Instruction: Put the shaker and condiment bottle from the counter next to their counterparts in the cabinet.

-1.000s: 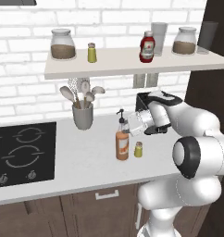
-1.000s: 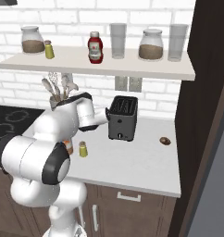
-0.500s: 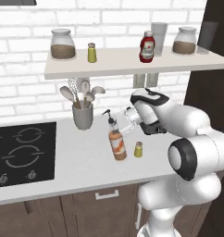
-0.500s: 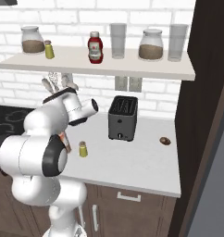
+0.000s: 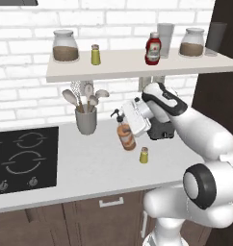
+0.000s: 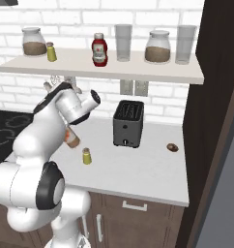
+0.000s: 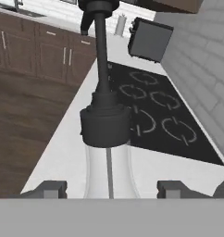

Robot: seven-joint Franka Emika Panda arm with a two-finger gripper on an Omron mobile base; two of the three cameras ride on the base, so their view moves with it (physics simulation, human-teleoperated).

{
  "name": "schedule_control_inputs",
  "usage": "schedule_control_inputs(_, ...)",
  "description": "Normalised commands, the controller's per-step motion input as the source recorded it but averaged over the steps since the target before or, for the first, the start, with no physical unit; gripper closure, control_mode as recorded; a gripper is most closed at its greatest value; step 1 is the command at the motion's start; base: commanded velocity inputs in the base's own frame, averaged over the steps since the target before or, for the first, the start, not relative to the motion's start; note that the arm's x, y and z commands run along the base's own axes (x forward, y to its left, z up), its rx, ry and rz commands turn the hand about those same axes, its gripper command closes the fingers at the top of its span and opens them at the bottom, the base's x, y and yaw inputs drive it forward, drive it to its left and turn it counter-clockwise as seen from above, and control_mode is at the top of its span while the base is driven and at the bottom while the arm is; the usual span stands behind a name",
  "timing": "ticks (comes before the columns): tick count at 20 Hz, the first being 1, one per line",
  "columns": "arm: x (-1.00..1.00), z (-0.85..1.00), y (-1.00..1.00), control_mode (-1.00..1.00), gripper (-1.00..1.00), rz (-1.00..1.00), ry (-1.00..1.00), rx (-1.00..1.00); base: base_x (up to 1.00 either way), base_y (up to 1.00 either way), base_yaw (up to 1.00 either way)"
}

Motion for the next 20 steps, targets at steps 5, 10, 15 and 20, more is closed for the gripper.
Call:
schedule_control_inputs(5, -0.04, 0.66, -0.31, -1.0, 1.0, 0.14, -0.17, -0.02, 0.0, 0.0, 0.0)
schedule_control_inputs(10, -0.01, 0.63, -0.12, -1.0, 1.0, -0.02, -0.01, 0.0, 0.0, 0.0, 0.0)
schedule_control_inputs(15, 0.0, 0.79, -0.18, -1.0, 1.0, -0.05, 0.0, -0.01, 0.0, 0.0, 0.0)
schedule_control_inputs(20, 0.0, 0.69, -0.26, -1.0, 1.0, -0.12, 0.0, 0.0, 0.0, 0.0, 0.0)
